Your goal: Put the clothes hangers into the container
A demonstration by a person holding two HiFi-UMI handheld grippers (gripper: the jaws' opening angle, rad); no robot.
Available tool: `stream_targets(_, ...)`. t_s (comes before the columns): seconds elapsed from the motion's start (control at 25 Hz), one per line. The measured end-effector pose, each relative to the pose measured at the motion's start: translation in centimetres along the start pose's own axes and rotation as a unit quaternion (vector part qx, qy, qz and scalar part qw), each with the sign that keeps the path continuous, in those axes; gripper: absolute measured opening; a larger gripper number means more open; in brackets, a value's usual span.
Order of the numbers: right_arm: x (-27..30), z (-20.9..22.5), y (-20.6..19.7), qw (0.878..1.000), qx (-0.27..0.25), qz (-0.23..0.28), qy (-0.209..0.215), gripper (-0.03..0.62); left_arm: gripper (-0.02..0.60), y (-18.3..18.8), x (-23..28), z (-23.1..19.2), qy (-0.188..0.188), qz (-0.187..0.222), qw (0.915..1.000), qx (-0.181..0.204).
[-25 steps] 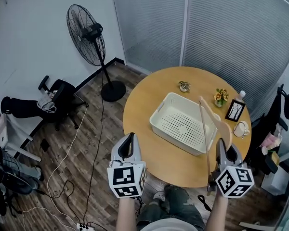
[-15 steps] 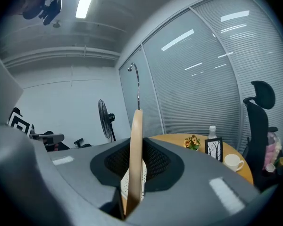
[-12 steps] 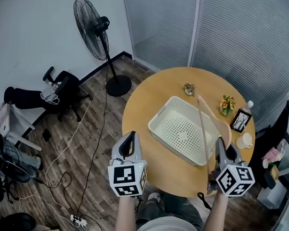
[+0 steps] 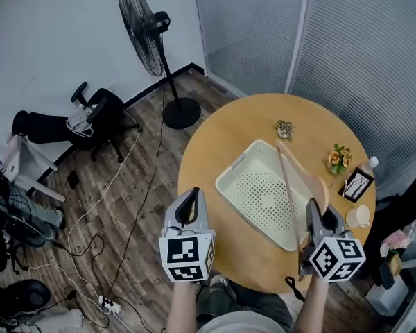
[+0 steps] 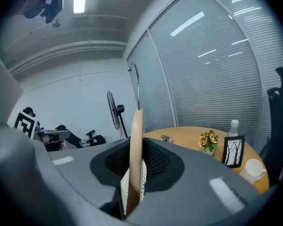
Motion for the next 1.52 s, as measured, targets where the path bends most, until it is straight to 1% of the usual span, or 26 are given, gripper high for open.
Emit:
stream_targets(0.48,4.3,1.9,-1.5,0.997,0.007,-0.072,0.035,0.083,0.0,-1.2,2.1,0.5,0.013,-0.029,0.9995,0.0)
stream_targets(0.64,5.4,2.1,-2.0,0.995,0.002,-0.095,0.033,0.083,0.0,-1.5,2.5,0.4,0.013,-0.036,0.9993,0.0)
stream_targets(0.8,6.4,2.6,-2.7,0.993,0.008,-0.115,0.034,0.083,0.0,-1.9,3.0,0.6,0.011,-0.043,0.999,-0.002)
stream_targets(1.52,10.7,4.2,-4.7,0.984,0.026,-0.173,0.026,0.083,0.0,-3.5,4.5,0.5,0.013,-0.068,0.9976,-0.008)
Point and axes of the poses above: the fingertips, and each gripper's own axes: x forward along the fingers, z to its right, y out of its top, the point moved 10 cm from there along -x, backward along the fingers, and after that the axes turned 5 degrees about x, right-handed, at the moved point
